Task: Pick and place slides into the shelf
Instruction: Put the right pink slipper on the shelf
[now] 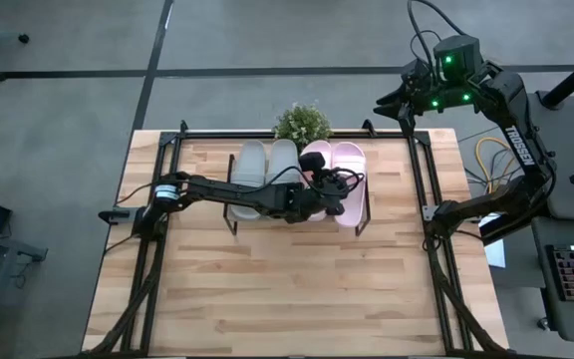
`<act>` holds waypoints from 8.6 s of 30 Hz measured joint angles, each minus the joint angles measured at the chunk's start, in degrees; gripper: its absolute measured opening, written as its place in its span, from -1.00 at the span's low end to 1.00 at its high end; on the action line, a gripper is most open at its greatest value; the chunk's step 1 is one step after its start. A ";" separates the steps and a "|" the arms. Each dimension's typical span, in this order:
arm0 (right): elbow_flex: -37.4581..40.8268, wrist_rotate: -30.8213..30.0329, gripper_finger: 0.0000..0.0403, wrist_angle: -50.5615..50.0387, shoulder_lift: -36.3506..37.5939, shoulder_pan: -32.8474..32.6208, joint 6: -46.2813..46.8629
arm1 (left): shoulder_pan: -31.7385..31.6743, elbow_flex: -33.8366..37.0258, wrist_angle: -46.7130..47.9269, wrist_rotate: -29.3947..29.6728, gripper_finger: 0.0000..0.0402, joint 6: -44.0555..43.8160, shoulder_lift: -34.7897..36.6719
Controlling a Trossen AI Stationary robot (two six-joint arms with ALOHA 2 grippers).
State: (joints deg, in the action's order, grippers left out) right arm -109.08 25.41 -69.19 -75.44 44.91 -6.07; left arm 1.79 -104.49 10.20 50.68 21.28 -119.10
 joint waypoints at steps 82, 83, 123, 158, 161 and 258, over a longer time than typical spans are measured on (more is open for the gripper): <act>2.44 -49.65 -0.42 -9.04 1.97 -42.01 3.50 | 0.10 3.87 17.73 -51.47 0.23 -17.99 45.64; 3.35 -51.70 -0.42 -9.13 1.35 -43.50 4.51 | 0.10 3.87 18.48 -51.46 0.23 -17.99 46.83; 21.87 -64.61 -0.19 -2.38 -9.97 -55.04 16.09 | 0.08 3.96 32.43 -50.16 0.23 -17.86 59.01; 28.07 -76.71 -0.38 -0.47 -15.74 -53.19 20.65 | 0.10 3.98 32.89 -50.18 0.23 -17.95 59.25; 28.37 -76.94 -0.50 0.34 -15.72 -53.09 20.63 | 0.10 3.98 32.89 -50.18 0.23 -17.94 59.25; 50.40 -66.97 -0.96 26.30 6.03 -52.61 32.26 | 0.10 3.89 30.79 -50.21 0.23 -18.03 55.84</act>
State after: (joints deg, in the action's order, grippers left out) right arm -58.68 -41.56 -42.89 -69.41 -7.70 26.19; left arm 1.89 -100.60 40.99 0.47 3.25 -63.26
